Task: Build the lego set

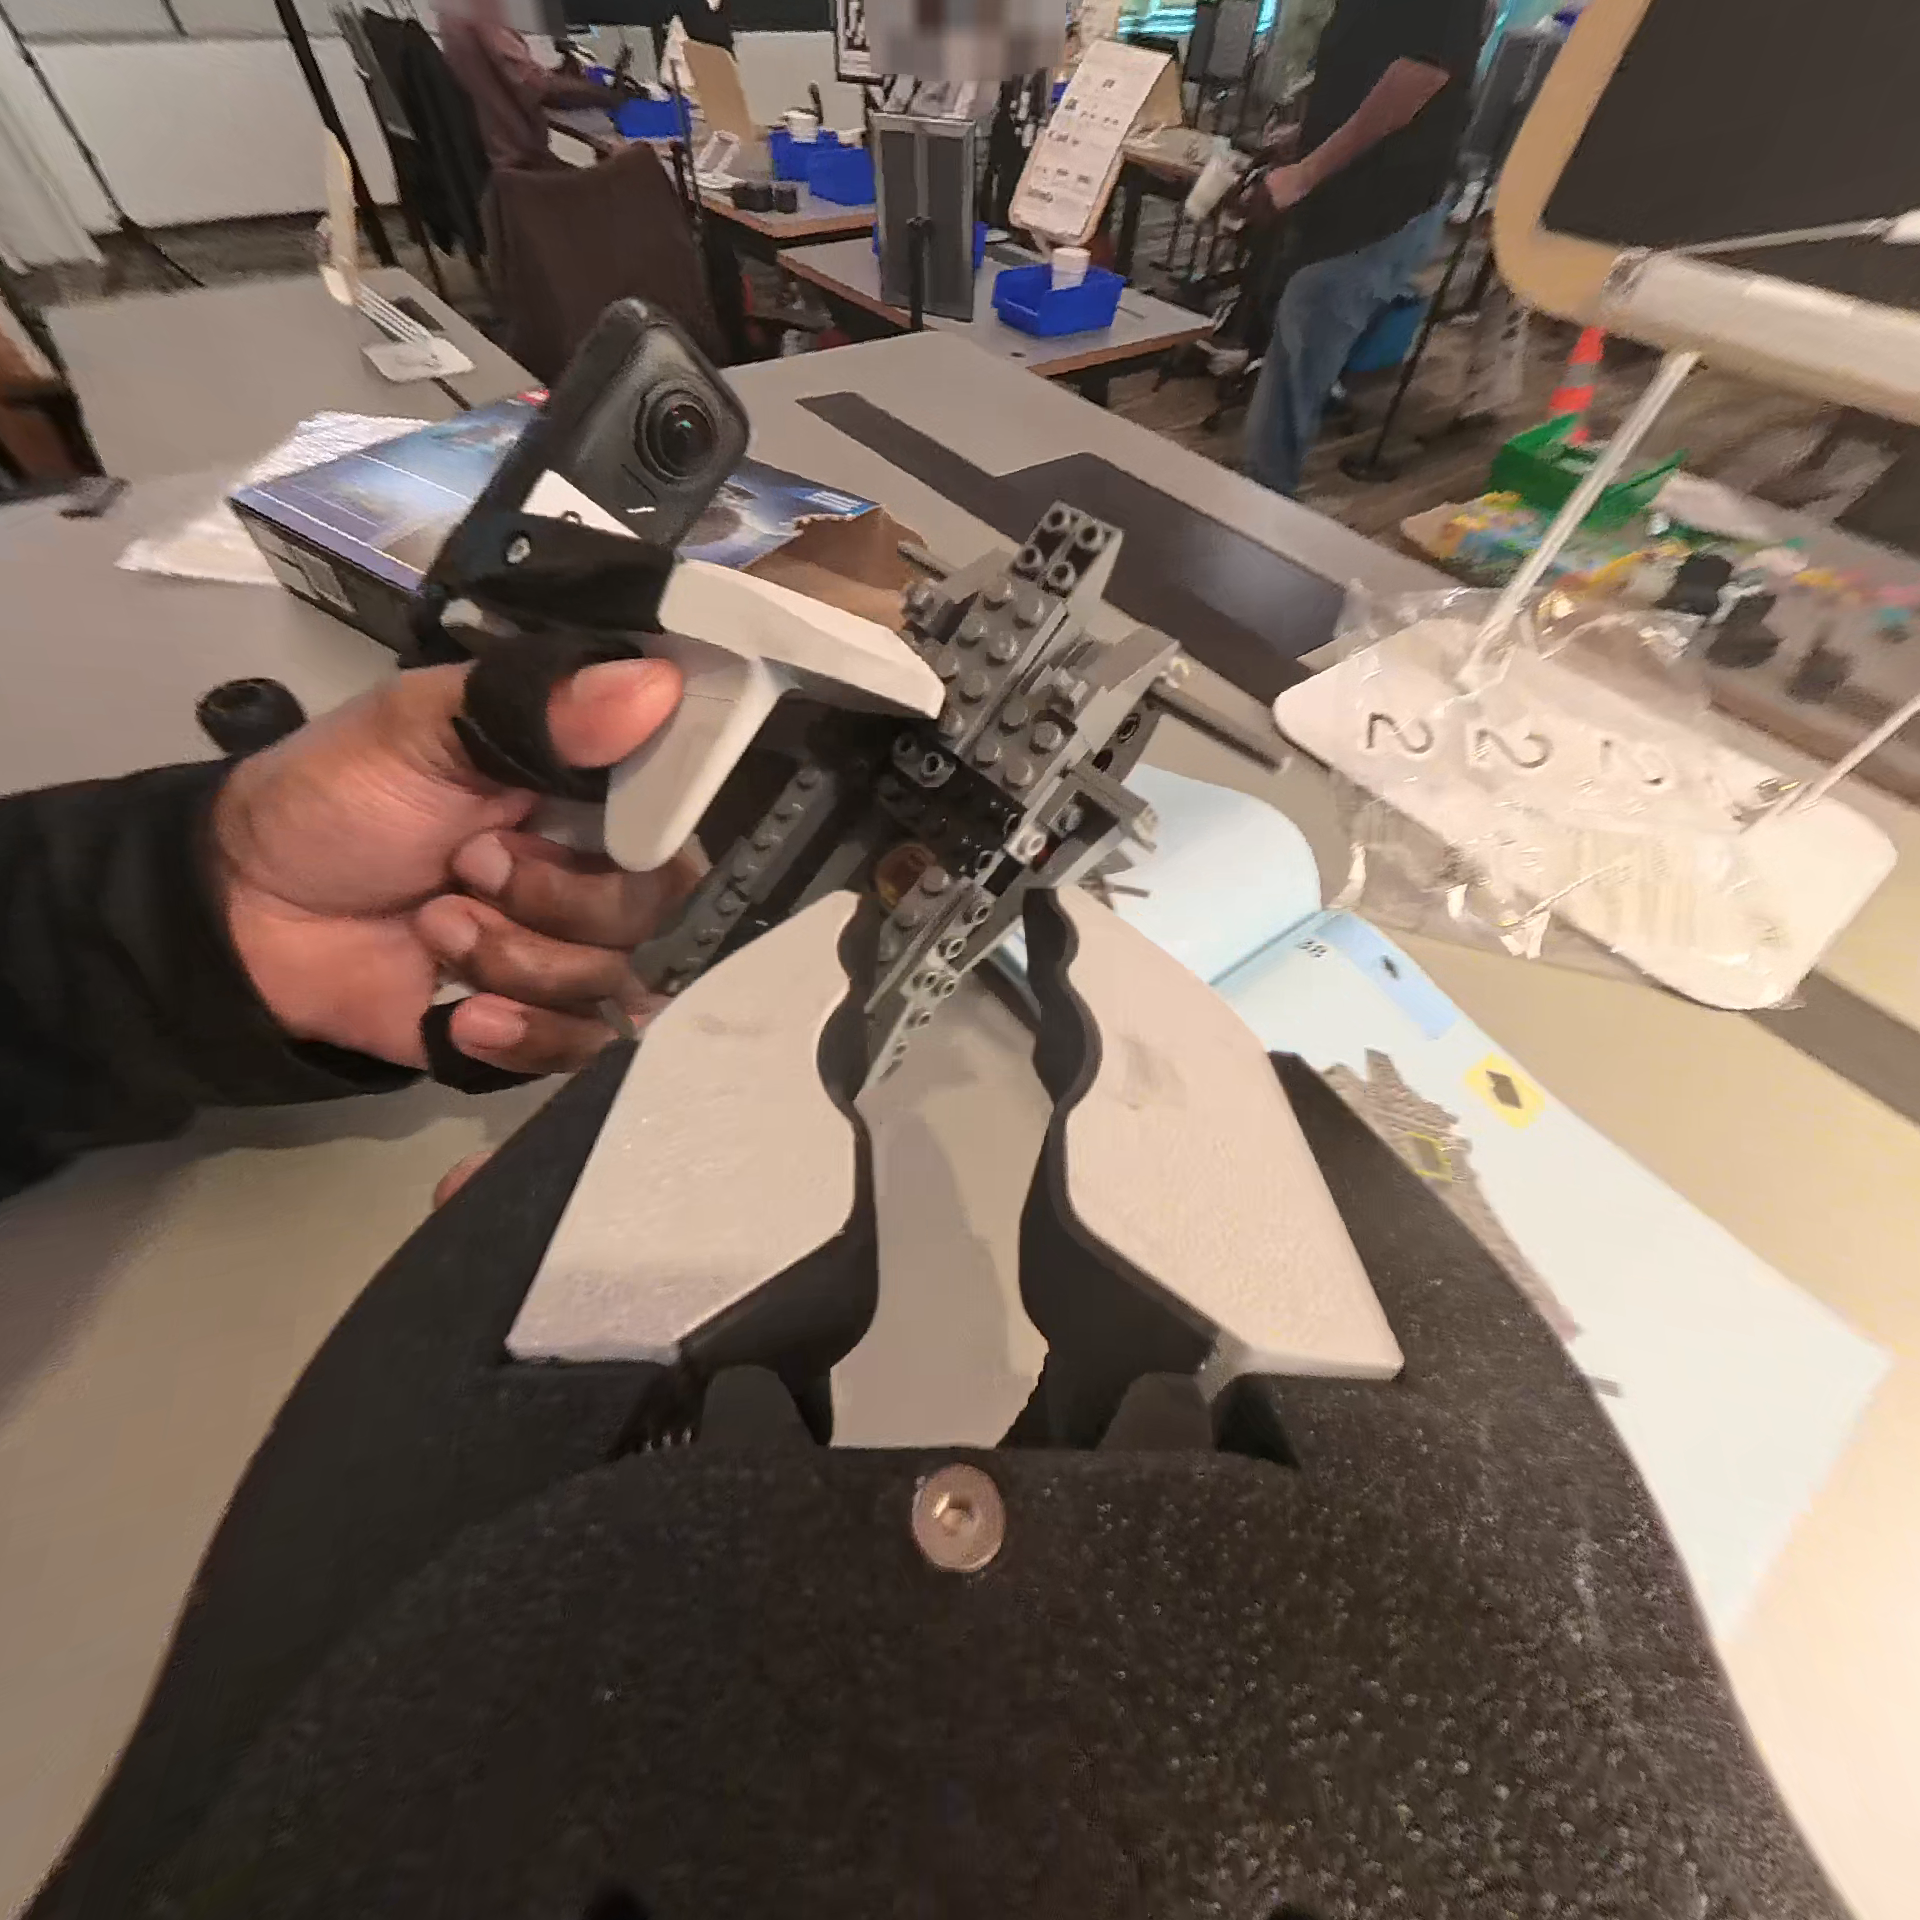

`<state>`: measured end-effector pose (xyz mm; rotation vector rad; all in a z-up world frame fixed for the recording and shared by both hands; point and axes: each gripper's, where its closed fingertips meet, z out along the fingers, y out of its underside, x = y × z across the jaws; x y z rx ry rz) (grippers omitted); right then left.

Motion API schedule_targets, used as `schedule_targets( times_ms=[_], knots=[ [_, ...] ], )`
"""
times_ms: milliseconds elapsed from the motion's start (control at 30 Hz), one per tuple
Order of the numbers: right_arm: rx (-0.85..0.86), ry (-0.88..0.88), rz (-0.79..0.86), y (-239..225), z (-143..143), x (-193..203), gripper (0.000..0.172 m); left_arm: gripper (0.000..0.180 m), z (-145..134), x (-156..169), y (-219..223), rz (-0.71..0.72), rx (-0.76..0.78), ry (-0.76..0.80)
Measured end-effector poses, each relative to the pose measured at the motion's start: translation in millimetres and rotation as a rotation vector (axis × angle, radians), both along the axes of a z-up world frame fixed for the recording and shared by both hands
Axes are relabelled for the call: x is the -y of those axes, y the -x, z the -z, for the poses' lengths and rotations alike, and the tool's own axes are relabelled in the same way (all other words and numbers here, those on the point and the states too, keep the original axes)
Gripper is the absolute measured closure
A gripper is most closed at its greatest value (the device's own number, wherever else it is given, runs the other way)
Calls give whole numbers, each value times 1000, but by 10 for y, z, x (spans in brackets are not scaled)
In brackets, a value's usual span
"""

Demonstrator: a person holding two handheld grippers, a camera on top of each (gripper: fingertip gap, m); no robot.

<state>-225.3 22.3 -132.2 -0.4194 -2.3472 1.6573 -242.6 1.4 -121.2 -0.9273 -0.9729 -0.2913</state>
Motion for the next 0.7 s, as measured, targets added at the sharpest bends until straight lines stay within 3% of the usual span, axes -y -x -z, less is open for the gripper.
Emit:
schedule_targets(
  times_ms=[333,700],
  knots=[
    [74,-80,77,101,200,-21,141,145,58,-49,36,-88,-46,118],
    [124,-109,122,153,316,-49,144,145,75,-53,47,-303,-133,347]
  ],
)
